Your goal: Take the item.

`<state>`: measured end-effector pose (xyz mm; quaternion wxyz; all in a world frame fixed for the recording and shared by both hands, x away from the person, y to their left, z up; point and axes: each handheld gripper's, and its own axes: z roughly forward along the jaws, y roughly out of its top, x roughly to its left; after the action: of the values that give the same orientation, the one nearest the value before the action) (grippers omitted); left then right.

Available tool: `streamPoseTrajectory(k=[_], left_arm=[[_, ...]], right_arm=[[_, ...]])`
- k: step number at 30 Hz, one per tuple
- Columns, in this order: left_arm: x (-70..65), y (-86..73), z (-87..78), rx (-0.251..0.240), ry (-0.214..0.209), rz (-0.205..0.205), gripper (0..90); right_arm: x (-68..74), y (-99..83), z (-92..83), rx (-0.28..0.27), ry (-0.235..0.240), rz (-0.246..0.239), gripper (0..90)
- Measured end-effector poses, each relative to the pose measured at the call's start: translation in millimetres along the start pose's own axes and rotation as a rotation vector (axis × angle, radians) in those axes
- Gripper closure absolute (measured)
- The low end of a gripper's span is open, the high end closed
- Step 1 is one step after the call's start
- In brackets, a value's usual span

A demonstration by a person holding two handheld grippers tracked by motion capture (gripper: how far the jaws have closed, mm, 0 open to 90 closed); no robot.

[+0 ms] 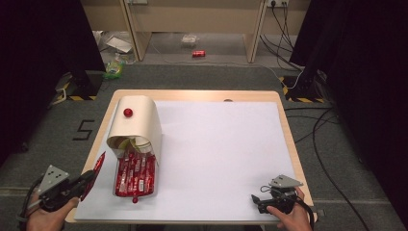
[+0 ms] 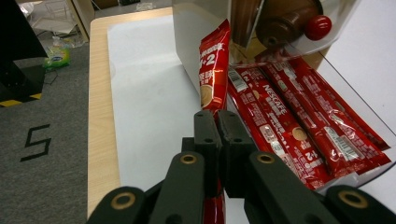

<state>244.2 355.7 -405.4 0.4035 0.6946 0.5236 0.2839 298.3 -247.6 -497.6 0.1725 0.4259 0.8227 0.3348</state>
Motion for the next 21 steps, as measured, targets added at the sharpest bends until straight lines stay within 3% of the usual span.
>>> streamPoseTrajectory(k=[11, 21], left_arm=[[14.8, -3.2, 11.6, 0.011, 0.037, -0.035, 86.6], [24.5, -5.9, 33.7, 0.035, 0.058, -0.067, 86.6]], right_arm=[[-0.1, 0.1, 0.0, 0.0, 0.0, 0.0, 0.5], [0.0, 0.1, 0.0, 0.001, 0.0, 0.002, 0.4]])
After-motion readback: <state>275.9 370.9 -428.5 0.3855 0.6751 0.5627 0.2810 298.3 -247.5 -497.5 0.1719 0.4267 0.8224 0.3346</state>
